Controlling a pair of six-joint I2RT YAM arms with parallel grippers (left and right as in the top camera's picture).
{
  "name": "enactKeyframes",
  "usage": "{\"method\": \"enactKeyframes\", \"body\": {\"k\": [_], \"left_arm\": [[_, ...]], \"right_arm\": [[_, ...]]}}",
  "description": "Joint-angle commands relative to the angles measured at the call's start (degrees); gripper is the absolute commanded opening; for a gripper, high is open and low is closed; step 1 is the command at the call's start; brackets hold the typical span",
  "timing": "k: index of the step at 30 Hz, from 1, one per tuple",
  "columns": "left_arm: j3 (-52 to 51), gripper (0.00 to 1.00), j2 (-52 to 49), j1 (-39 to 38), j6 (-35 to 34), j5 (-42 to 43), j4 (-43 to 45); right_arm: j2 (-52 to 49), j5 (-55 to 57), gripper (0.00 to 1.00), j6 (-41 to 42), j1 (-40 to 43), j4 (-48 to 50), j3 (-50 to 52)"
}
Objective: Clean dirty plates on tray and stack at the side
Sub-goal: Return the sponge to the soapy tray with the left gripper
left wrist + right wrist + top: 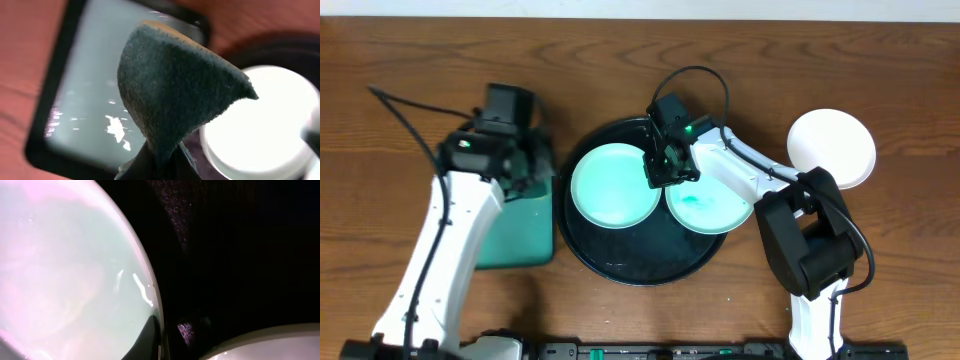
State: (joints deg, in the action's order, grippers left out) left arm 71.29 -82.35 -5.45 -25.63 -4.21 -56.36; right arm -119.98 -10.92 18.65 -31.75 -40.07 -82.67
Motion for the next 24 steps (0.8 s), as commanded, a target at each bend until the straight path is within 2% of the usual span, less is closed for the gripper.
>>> {"method": "enactKeyframes", "body": {"k": [1,12,15,16,17,18,19,21,24], "left_arm": [[-1.31,0.07,-3.78,4.13,1.75,-1.81,0.04],[-2.08,0.07,-22.18,6.29,3.10,0.33,5.44],[-2.08,0.07,-22.88,6.29,3.10,0.33,6.58],[-2.05,0.12,-22.86,6.29,3.10,0.33,6.64],[-2.05,0.22,-22.86,6.29,3.10,0.33,6.58],[-2.05,0.38,-22.86,6.29,3.10,0.33,6.49],[-2.05,0.47,-22.84,6.29,3.10,0.37,6.32],[-2.05,0.52,-22.43,6.29,3.10,0.76,6.19],[-1.95,0.53,-20.55,6.29,3.10,0.74,6.03]], "right_arm": [[-1.77,-0.52,0.01,-0.87,-1.31,-1.42,2.27],[-1.77,-0.57,0.01,-0.87,-1.31,-1.09,2.27],[-1.77,-0.57,0.01,-0.90,-1.31,-1.42,2.27],[-1.77,-0.57,0.01,-0.90,-1.31,-1.51,2.27],[-1.77,-0.57,0.01,-0.87,-1.31,-1.53,2.27],[-1.77,-0.57,0.01,-0.90,-1.31,-1.53,2.27],[-1.77,-0.57,0.01,-0.87,-1.31,-1.51,2.27],[-1.77,-0.83,0.01,-0.87,-1.31,-1.51,2.27],[-1.77,-1.44,0.01,-0.87,-1.31,-1.55,2.27]]}}
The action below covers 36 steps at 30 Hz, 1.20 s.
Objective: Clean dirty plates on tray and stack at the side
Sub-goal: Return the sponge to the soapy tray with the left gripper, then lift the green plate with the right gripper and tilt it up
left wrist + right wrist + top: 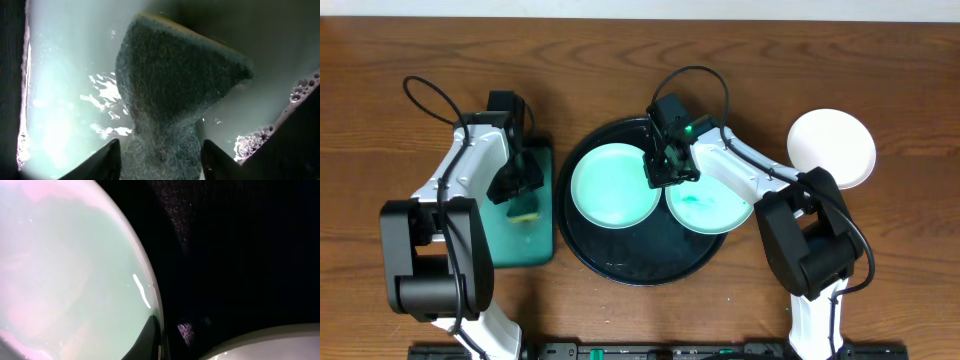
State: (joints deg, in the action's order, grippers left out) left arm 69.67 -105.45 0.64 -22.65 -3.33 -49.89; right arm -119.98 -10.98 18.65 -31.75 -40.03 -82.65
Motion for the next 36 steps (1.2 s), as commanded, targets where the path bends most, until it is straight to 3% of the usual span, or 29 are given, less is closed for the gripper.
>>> {"method": "enactKeyframes", "body": {"k": [1,8,19,36], "left_arm": [[-0.33,0.53,3.91,0.20,0.13,-0.13,-0.44],[-0.33,0.55,19.63,0.17,0.09,0.24,-3.80],[-0.33,0.73,40.65,0.17,0.11,5.53,-10.80],[-0.35,0.74,41.38,0.17,-0.09,5.55,-13.22]], "right_arm": [[-1.77,-1.53,0.01,-0.90,-1.31,-1.64,2.25],[-1.77,-3.67,0.01,-0.98,-1.31,-1.44,2.25],[1.84,-17.49,0.02,-0.70,1.38,-3.74,1.64],[7.76,-35.58,0.01,-5.38,11.08,-6.25,1.64]]}}
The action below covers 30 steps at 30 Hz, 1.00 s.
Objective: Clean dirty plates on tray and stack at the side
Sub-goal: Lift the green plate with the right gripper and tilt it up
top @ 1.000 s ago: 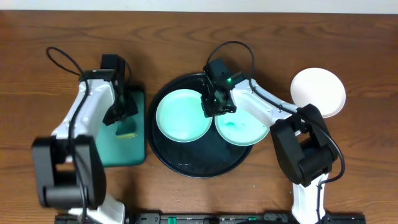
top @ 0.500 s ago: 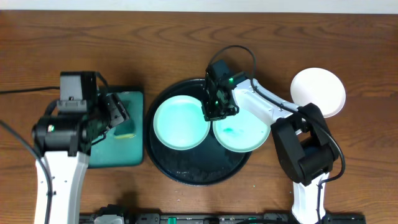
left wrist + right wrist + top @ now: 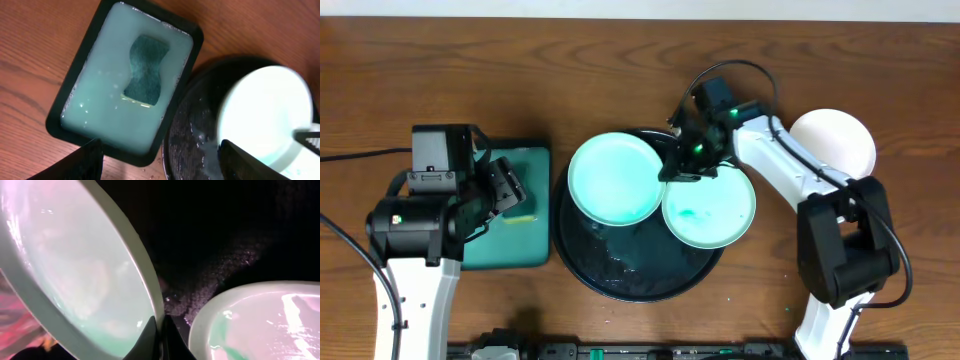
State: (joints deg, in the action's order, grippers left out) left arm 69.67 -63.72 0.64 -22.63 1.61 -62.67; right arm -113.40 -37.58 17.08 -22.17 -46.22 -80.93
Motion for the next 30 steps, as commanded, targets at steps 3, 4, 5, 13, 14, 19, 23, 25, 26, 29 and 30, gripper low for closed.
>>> {"method": "enactKeyframes", "body": {"k": [3,4,5,13,14,19,23,25,26,29,30], "left_arm": [[-0.35,0.74,-0.37,0.17,-0.11,0.61,-0.50],[-0.35,0.74,-0.37,0.17,-0.11,0.61,-0.50],[-0.35,0.74,-0.37,0.17,-0.11,0.61,-0.50],[-0.35,0.74,-0.37,0.17,-0.09,0.59,-0.76],[-0.35,0.74,-0.37,0.17,-0.09,0.59,-0.74],[-0.35,0.74,-0.37,0.17,-0.09,0.59,-0.81],[-0.35,0.74,-0.68,0.17,-0.09,0.59,-0.81],[-0.42,0.74,-0.70,0.17,-0.09,0.59,-0.79],[-0.46,0.74,-0.70,0.17,-0.09,0.59,-0.76],[-0.46,0.74,-0.79,0.17,-0.09,0.59,-0.76],[-0.46,0.74,-0.81,0.17,-0.09,0.59,-0.76]], "right_arm": [[1.18,-14.10,0.02,-7.30,2.78,-0.13,-0.09],[1.18,-14.67,0.02,-8.13,3.13,-0.09,-0.09],[1.18,-14.82,0.02,-9.38,3.43,-0.07,-0.09],[1.75,-11.91,0.02,-19.17,5.01,2.56,-0.09],[2.10,-9.81,0.02,-19.34,5.01,3.10,-0.09],[5.33,3.50,0.01,-18.84,4.90,2.84,-0.09],[9.42,12.57,0.01,-18.86,4.87,0.37,-0.09],[11.61,17.05,0.01,-18.91,4.76,-1.01,-0.09],[12.79,19.69,0.01,-18.93,4.68,-1.68,-0.09],[16.04,25.79,0.01,-20.22,4.20,-3.37,-0.09],[16.74,26.88,0.01,-20.50,3.98,-3.61,-0.09]]}}
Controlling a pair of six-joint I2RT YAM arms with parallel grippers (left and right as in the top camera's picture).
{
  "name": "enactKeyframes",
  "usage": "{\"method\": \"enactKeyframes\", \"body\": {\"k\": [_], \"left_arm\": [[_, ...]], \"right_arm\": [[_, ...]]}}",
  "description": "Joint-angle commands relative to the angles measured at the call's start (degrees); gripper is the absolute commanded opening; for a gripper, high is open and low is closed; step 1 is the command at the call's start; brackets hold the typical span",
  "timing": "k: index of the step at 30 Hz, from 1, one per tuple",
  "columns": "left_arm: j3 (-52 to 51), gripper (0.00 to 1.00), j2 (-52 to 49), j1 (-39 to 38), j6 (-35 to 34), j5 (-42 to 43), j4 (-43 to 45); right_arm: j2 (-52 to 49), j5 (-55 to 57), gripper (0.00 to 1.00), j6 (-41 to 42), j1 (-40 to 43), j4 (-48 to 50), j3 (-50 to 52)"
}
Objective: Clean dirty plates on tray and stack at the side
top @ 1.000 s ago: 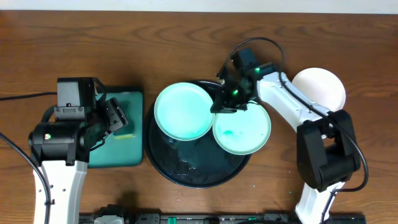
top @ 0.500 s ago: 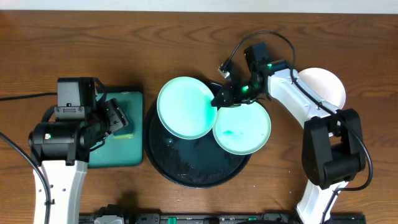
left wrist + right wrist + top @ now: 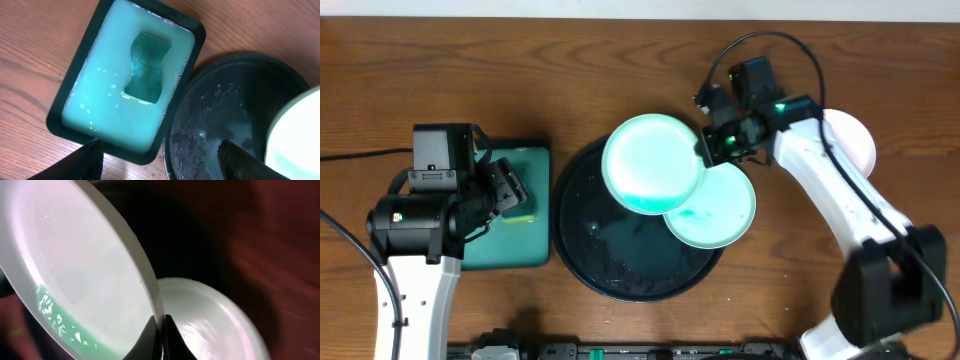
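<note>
My right gripper is shut on the rim of a pale wet plate, held tilted above the round black tray; the plate fills the right wrist view with the gripper pinching its edge. A second plate with a green smear lies on the tray's right side. A white plate rests on the table at the far right. My left gripper is open above the basin and holds nothing. The green sponge lies in the soapy basin.
The black basin of green water stands left of the tray. Water puddles lie on the tray floor. Bare wooden table surrounds everything, and the arms' bases sit at the front edge.
My right gripper has carried the held plate to the right and up, off the tray's left half, now overlapping the smeared plate. The left arm and sponge have not moved.
First my left gripper held the sponge above the basin while the right pinched a plate's rim on the tray. Then the sponge was down in the basin water. Later it lay released, the left gripper open above. The right now holds the plate lifted toward the right.
</note>
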State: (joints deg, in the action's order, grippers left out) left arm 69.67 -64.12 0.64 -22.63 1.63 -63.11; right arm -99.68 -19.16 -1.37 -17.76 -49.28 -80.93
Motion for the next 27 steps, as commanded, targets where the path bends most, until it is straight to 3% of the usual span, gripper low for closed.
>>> {"method": "enactKeyframes", "body": {"k": [1,13,27], "left_arm": [[-0.46,0.74,-0.50,0.17,-0.09,0.57,-0.33],[-0.57,0.74,-0.63,0.17,-0.09,0.55,-0.33],[-0.57,0.74,-0.63,0.20,-0.07,0.55,-0.33]], "right_arm": [[3.96,9.90,0.01,-2.62,-0.96,-0.87,-0.09],[6.45,32.44,0.01,-4.52,-13.07,-1.42,-0.09],[6.45,76.96,0.01,-5.51,-34.71,-0.46,-0.09]]}}
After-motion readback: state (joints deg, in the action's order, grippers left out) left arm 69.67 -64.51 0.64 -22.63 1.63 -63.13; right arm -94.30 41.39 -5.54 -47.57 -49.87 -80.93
